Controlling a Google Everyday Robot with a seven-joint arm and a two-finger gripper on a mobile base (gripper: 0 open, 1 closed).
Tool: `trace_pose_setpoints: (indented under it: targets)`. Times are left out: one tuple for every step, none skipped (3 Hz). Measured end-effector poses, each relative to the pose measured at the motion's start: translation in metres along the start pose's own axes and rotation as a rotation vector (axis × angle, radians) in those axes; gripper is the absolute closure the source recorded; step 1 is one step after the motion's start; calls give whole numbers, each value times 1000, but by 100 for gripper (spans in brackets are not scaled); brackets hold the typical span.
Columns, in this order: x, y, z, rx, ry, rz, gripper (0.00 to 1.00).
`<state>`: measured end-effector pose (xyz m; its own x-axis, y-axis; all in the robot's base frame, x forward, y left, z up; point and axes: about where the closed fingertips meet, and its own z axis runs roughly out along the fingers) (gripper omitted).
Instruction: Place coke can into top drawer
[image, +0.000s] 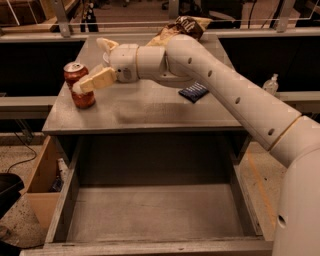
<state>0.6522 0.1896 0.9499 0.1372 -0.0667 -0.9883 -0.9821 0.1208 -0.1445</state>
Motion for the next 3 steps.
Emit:
trace_pose_setpoints:
  targets:
    - [11, 13, 31, -65, -3, 31, 0]
    - [21, 17, 44, -90, 9, 56, 0]
    - [32, 19, 50, -92, 23, 77, 17]
